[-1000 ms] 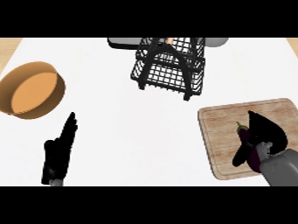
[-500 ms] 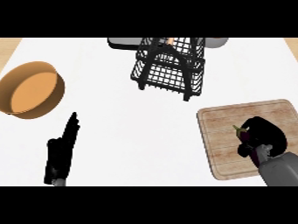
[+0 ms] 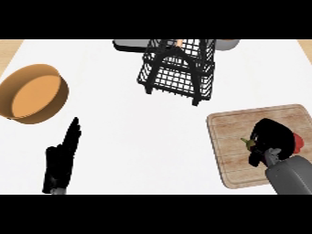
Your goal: Pick the eggplant from the cutting board and place it in the tiered basket
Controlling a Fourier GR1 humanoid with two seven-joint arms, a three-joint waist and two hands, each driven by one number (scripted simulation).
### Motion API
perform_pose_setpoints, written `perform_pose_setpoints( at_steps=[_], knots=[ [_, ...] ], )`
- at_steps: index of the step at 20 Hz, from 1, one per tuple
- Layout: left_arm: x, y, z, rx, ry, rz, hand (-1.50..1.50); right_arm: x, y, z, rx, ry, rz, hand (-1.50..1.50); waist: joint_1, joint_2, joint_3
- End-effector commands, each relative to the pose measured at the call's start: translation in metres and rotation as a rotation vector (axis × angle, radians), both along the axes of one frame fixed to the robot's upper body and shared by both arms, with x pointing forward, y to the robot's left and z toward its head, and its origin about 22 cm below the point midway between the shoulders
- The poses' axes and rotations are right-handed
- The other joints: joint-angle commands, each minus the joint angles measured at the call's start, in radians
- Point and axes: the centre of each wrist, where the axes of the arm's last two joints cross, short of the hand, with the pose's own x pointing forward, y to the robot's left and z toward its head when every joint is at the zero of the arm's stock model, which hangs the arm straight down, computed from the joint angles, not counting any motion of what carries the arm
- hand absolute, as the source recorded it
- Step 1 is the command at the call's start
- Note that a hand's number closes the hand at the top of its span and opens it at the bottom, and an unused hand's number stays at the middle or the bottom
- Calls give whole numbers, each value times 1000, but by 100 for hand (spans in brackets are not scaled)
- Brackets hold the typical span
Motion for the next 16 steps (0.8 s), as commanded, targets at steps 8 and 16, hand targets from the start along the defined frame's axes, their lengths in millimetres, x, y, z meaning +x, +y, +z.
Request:
perform_pose_setpoints(
  at_steps=[8,16],
  knots=[
    [0,6,9,-7,10,-1,0,3,37,20,216,-230,400,150,8,8,12],
    [1,9,-3,5,10,36,0,-4,10,126,474,-612,315,150,-30,2,10]
  ],
)
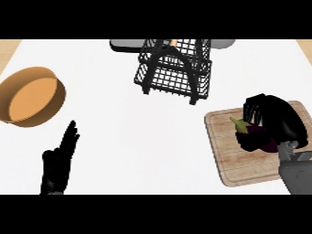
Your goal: Pick the eggplant from the cutting board and place it in the tiered basket
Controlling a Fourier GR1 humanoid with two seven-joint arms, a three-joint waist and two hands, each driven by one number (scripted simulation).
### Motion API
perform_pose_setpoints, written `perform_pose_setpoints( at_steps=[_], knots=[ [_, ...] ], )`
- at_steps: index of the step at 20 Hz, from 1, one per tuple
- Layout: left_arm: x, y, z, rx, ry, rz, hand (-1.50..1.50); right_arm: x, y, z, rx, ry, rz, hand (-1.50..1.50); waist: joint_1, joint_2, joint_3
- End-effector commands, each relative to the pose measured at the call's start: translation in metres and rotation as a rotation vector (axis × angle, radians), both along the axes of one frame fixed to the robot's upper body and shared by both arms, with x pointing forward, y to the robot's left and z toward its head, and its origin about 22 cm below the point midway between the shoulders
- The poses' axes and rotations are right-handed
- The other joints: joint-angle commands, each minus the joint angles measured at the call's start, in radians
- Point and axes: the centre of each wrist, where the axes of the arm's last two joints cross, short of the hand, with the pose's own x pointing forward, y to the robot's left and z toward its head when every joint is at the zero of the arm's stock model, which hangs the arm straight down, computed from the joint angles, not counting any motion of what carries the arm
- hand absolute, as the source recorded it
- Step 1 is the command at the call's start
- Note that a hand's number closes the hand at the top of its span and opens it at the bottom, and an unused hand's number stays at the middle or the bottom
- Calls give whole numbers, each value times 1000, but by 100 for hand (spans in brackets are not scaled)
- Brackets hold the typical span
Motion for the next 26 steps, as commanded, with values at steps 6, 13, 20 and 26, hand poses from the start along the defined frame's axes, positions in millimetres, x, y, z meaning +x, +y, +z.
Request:
perform_pose_setpoints(
  at_steps=[6,13,20,26],
  knots=[
    [7,-5,-3,1,15,-2,0,-44,7,137,144,-416,19,150,-7,-2,-3],
    [3,0,-5,1,-1,-2,0,-59,-1,195,80,-473,17,150,16,5,-2],
    [17,-8,13,-13,24,-20,0,-24,38,211,99,-455,-28,150,21,6,-1],
    [13,-11,2,-18,-6,-28,0,46,37,217,124,-420,-48,150,27,9,-1]
  ],
)
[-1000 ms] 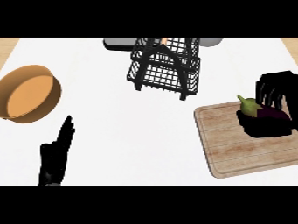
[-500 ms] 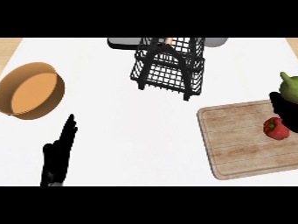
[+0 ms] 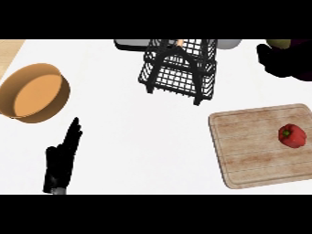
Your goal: Pick the eggplant from the cutting board and place it in the tiered basket
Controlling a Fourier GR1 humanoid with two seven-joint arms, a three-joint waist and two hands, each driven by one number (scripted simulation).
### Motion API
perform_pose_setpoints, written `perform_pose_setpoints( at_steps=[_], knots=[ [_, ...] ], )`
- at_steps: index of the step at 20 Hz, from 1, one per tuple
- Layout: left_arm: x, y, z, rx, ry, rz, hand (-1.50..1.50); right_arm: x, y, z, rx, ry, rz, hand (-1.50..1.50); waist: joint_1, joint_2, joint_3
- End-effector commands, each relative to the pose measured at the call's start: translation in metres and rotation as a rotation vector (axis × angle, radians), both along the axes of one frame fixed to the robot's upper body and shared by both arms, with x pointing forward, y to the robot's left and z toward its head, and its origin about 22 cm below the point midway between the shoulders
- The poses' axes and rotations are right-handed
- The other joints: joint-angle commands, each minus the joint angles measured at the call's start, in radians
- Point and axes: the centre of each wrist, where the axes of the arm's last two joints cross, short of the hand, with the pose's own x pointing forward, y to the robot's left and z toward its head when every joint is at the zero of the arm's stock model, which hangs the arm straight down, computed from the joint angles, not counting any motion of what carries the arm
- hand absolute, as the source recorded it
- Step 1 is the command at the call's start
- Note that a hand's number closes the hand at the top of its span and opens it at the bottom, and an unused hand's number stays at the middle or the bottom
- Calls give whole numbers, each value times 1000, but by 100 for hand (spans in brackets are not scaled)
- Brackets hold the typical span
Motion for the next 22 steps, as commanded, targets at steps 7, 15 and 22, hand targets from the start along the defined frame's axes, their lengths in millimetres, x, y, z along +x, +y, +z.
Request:
perform_pose_setpoints(
  at_steps=[7,15,22],
  knots=[
    [0,-8,-10,25,5,-20,0,66,47,-14,-14,60,63,150,2,3,-1],
    [-5,16,-3,17,4,-7,0,104,76,-54,-62,106,57,150,3,2,-1],
    [-4,3,3,-1,13,-1,0,129,88,-103,-28,139,0,150,7,4,0]
  ],
)
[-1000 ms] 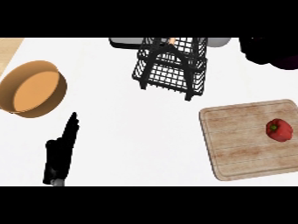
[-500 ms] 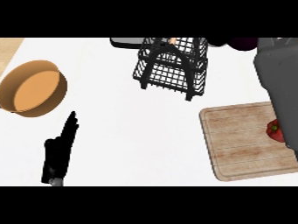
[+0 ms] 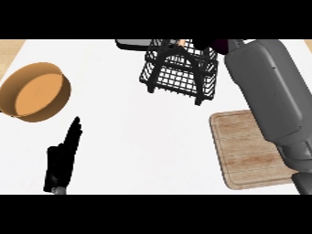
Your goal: Pick the eggplant from the cutting board and place it in the tiered basket
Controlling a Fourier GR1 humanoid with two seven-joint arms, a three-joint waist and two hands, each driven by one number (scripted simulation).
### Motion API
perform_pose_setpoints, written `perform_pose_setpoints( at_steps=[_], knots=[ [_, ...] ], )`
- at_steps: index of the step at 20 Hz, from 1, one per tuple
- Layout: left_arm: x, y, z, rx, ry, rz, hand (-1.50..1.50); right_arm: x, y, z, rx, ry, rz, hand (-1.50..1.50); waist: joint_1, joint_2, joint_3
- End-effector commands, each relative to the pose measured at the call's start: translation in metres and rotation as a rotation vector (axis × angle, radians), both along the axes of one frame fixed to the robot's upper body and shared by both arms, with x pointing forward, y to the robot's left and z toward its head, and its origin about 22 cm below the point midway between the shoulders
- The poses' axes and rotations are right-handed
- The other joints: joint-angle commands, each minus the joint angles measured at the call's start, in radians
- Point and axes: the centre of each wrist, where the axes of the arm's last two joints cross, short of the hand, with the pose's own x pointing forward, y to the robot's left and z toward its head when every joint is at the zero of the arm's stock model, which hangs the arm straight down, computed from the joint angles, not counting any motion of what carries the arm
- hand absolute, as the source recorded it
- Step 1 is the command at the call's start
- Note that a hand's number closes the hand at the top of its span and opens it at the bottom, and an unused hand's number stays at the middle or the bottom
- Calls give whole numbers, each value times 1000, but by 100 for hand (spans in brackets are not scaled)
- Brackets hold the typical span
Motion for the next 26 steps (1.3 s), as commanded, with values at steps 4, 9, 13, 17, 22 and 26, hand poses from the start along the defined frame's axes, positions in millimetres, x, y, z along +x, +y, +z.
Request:
perform_pose_setpoints(
  at_steps=[4,9,13,17,22,26],
  knots=[
    [2,-8,-8,-10,4,15,0,17,-3,-38,157,35,0,150,-2,3,-1],
    [6,-15,-3,-8,1,-7,0,20,-15,-58,437,83,24,-150,1,6,0],
    [-2,-10,2,-11,16,-6,0,23,-15,-61,582,10,13,-150,8,4,0],
    [-6,0,-4,2,2,-5,0,23,-3,-52,717,-78,21,-150,5,3,-1],
    [-4,15,-2,18,8,42,0,22,-67,-16,731,-312,-134,-150,-25,-6,-1],
    [-11,11,-3,15,11,33,0,15,-118,-15,722,-368,-326,-150,-28,-7,-1]
  ],
)
